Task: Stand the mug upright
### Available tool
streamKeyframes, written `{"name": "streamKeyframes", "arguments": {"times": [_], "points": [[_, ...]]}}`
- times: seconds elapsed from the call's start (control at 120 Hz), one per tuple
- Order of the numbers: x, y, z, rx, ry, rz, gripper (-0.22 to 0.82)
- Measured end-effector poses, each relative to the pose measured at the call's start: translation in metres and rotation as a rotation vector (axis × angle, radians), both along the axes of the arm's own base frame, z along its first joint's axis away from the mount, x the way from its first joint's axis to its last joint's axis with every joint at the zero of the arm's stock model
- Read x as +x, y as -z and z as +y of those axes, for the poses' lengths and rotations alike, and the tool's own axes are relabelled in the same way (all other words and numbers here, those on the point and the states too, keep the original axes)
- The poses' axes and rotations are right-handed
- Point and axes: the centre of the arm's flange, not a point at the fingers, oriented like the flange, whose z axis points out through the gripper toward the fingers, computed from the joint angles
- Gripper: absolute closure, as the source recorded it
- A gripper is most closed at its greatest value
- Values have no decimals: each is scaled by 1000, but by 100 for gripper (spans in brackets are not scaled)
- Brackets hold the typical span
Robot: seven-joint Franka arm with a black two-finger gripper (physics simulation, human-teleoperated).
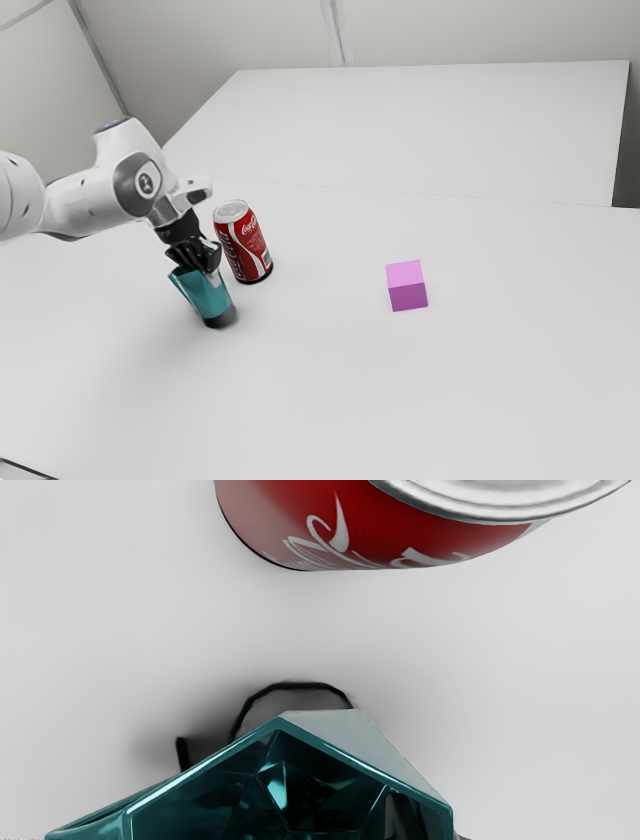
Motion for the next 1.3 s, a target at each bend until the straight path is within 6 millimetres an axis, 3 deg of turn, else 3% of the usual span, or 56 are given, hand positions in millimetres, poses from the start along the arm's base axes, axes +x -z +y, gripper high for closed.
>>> {"name": "streamKeyframes", "arguments": {"times": [0.167,0.683,0.858,0.95,1.108,1.3], "points": [[6,4,-10,48,-26,-5,78],[15,21,-10,144,-103,-20,78],[20,17,-14,172,-89,-31,41],[27,7,-18,188,-73,-50,27],[37,-16,-24,193,-58,-83,13],[42,-49,-24,195,-48,-104,5]]}}
